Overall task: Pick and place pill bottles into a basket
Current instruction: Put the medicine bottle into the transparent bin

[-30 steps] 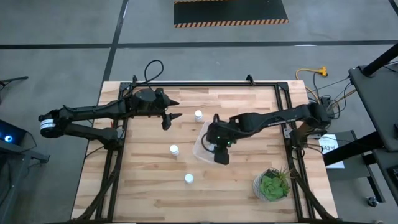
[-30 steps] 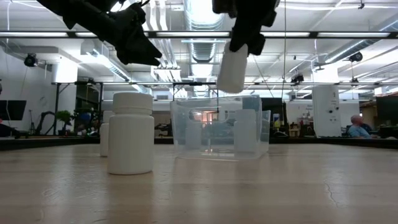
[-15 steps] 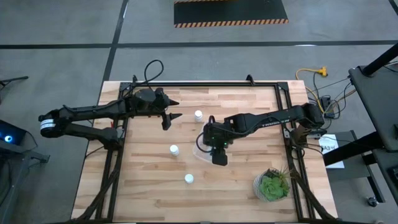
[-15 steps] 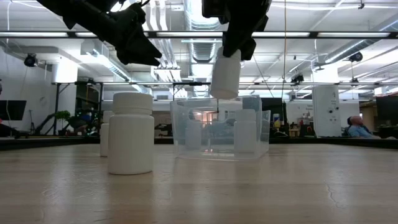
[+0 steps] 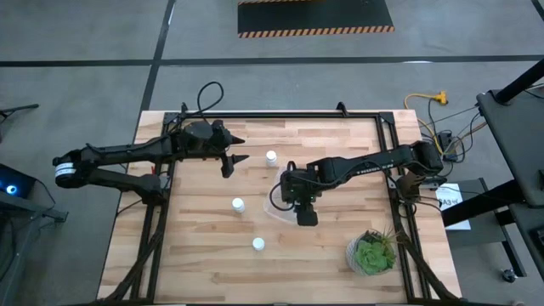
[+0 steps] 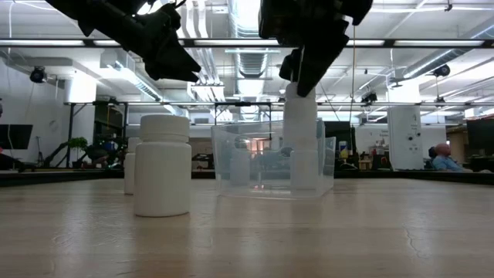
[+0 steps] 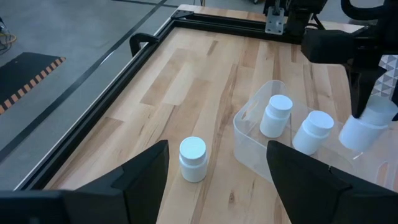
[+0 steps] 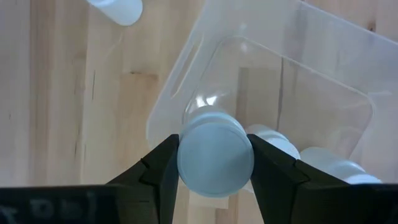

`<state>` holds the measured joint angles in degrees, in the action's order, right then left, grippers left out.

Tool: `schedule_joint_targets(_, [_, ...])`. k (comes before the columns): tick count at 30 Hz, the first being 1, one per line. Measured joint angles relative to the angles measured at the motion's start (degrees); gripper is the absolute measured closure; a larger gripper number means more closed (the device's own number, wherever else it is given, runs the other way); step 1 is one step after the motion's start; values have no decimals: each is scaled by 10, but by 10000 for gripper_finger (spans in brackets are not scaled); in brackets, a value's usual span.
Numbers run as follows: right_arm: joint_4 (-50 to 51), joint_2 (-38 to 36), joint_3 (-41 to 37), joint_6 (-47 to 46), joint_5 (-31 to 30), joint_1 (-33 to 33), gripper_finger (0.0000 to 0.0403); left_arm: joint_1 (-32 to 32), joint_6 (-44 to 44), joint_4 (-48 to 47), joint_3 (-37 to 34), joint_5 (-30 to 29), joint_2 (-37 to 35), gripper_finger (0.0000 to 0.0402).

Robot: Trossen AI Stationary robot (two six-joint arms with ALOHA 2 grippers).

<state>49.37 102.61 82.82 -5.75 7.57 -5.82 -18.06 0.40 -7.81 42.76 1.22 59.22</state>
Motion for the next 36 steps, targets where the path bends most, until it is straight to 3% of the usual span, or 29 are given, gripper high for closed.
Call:
schedule_joint_targets(16, [-13, 2, -13, 25, -17, 1, 254, 0, 0, 0, 0, 0, 0, 148])
schedule_joint_targets(28, [-5, 97, 18, 30, 5, 1, 254, 0, 0, -2, 0, 0, 0, 148])
schedule_joint_targets(36, [-4, 109, 33, 36, 30, -5, 247, 0, 0, -2, 0, 0, 0, 148])
